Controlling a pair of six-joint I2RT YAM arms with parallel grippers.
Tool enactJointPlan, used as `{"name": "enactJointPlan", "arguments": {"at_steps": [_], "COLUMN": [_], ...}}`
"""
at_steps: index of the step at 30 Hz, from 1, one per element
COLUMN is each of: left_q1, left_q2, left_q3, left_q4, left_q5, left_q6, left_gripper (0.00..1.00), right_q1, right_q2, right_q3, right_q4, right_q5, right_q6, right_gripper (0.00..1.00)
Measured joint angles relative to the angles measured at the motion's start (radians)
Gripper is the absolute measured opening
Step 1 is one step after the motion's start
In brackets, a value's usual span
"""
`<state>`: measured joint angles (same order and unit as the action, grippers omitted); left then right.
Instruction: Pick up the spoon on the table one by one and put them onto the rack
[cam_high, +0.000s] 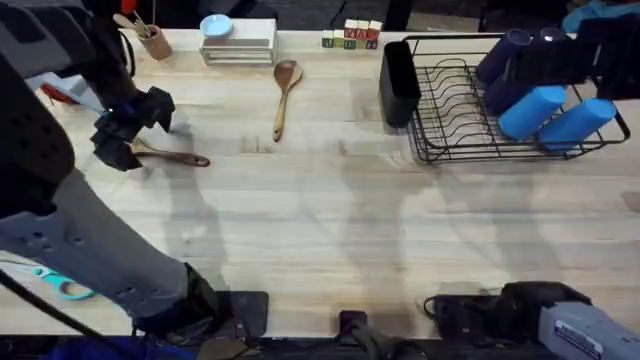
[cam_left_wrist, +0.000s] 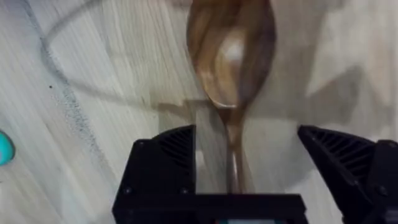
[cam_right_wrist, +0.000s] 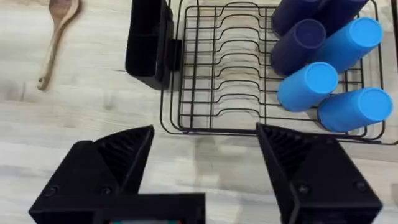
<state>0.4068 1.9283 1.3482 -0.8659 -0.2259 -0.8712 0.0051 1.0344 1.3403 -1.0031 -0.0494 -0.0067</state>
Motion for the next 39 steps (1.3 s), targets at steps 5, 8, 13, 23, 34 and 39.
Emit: {"name": "enactJointPlan", "arguments": {"at_steps": [5,8,13,23,34,39], "left_q1": [-0.001,-0.001,0.000,0.000,-0.024,-0.073], "left_q2": [0.019,0.021,0.021,0.021,-0.019,-0.130], "left_q3": [0.025,0.026,0.027,0.028,0.020,0.020], "left_q4": [0.005,0.001,-0.001,-0.026,-0.072,-0.072], "left_q5": [0.007,0.006,0.001,-0.010,-0.021,-0.025], "left_q6": [-0.004,-0.005,-0.005,-0.004,-0.004,-0.004], "left_gripper": [0.619,0.315,0.057,0.047,0.045,0.045], "right_q1": [0.000,0.000,0.000,0.000,0.000,0.000], "right_q2": [0.000,0.000,0.000,0.000,0.000,0.000], "right_q3": [0.000,0.000,0.000,0.000,0.000,0.000], "right_q4": [-0.002,-0.003,-0.003,-0.004,-0.003,-0.003], "right_q5": [0.000,0.000,0.000,0.000,0.000,0.000], "right_q6": [0.000,0.000,0.000,0.000,0.000,0.000], "right_gripper": [0.992,0.992,0.992,0.992,0.992,0.992]}}
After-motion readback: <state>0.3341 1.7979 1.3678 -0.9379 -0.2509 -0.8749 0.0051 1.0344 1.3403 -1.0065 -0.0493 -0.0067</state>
